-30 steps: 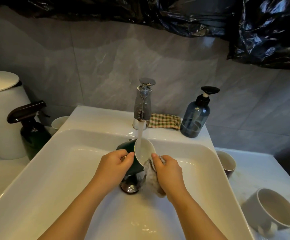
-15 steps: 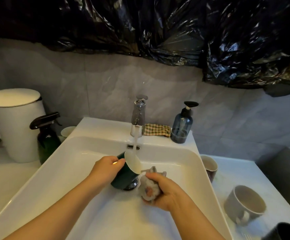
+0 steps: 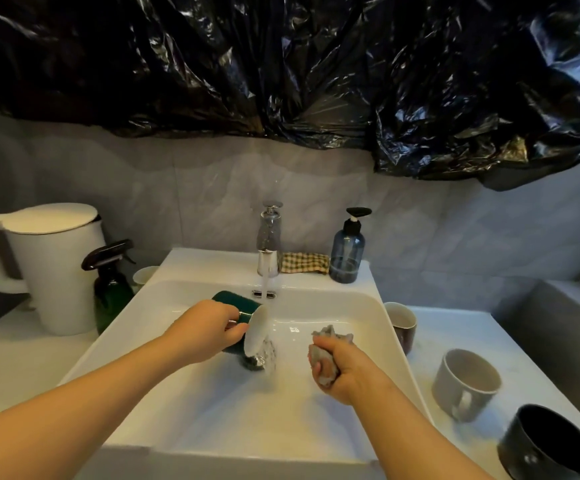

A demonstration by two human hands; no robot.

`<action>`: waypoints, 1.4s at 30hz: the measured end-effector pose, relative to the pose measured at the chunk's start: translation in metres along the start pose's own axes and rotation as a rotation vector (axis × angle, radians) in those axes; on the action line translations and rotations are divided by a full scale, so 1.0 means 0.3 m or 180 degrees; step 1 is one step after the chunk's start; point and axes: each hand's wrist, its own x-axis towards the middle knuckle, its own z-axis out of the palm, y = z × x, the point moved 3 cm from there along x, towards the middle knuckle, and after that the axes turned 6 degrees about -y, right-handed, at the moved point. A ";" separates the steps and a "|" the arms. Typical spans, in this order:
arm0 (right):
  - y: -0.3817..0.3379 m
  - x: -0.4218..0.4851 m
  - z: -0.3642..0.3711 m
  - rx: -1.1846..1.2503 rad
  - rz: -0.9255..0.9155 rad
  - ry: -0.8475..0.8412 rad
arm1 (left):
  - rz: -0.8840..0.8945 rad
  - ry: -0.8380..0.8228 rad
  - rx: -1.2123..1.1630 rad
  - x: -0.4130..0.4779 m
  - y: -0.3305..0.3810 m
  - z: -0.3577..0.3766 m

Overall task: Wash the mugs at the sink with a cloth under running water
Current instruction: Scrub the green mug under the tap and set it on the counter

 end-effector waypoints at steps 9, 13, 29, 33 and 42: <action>-0.003 0.000 -0.042 -0.0384 -0.0095 0.0109 | 0.0866 0.0000 0.2051 -0.058 0.028 -0.056; -0.011 -0.016 -0.036 -0.0476 -0.0064 0.0125 | 0.1047 -0.0109 0.2667 -0.067 0.027 -0.068; 0.025 -0.031 -0.071 -0.0958 0.0025 0.0317 | 0.1337 -0.0322 0.2899 -0.096 0.026 -0.044; 0.025 -0.049 -0.068 -0.1001 -0.0099 0.0375 | 0.1435 -0.0359 0.2902 -0.102 0.033 -0.029; 0.014 -0.065 -0.073 -0.1832 -0.0804 0.0416 | 0.1364 -0.0217 0.2432 -0.093 0.064 -0.025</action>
